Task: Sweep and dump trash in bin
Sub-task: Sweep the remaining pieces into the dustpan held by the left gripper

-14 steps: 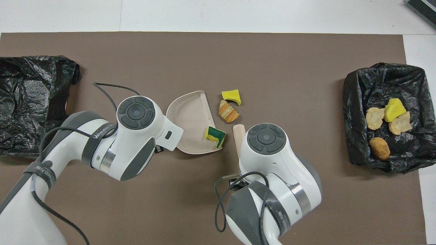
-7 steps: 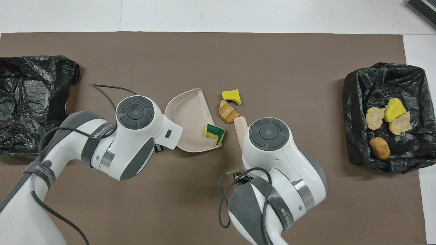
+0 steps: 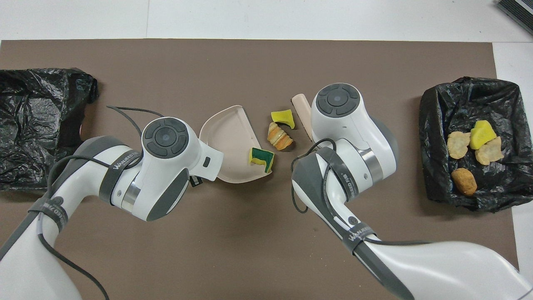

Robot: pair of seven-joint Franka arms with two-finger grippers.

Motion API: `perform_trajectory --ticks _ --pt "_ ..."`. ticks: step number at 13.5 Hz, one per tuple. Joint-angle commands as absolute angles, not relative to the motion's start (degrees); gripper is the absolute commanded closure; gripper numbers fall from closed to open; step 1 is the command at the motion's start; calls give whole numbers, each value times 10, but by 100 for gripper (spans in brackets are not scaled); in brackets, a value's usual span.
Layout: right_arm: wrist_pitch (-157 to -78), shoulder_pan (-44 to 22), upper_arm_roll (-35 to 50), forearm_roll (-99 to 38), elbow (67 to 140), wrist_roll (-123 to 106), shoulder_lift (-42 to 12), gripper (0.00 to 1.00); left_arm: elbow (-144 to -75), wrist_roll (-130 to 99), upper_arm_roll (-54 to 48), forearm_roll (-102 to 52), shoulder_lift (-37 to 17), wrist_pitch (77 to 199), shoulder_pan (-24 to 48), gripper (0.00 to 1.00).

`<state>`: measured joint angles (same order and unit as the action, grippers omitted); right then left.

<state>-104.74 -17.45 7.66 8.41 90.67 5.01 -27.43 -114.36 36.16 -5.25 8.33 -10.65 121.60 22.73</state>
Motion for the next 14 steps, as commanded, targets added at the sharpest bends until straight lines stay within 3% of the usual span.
perform_trajectory --ticks 1,6,14 --pt "-1050 -179 82 90 876 46 -295 100 -1165 350 -55 90 -89 1228 221 100" --pt "-1079 -192 107 32 946 99 -264 100 -1165 351 -55 90 -89 1227 221 100" --pt "-1071 -266 116 -79 1012 218 -210 100 -1166 366 -56 87 -88 1227 221 100"
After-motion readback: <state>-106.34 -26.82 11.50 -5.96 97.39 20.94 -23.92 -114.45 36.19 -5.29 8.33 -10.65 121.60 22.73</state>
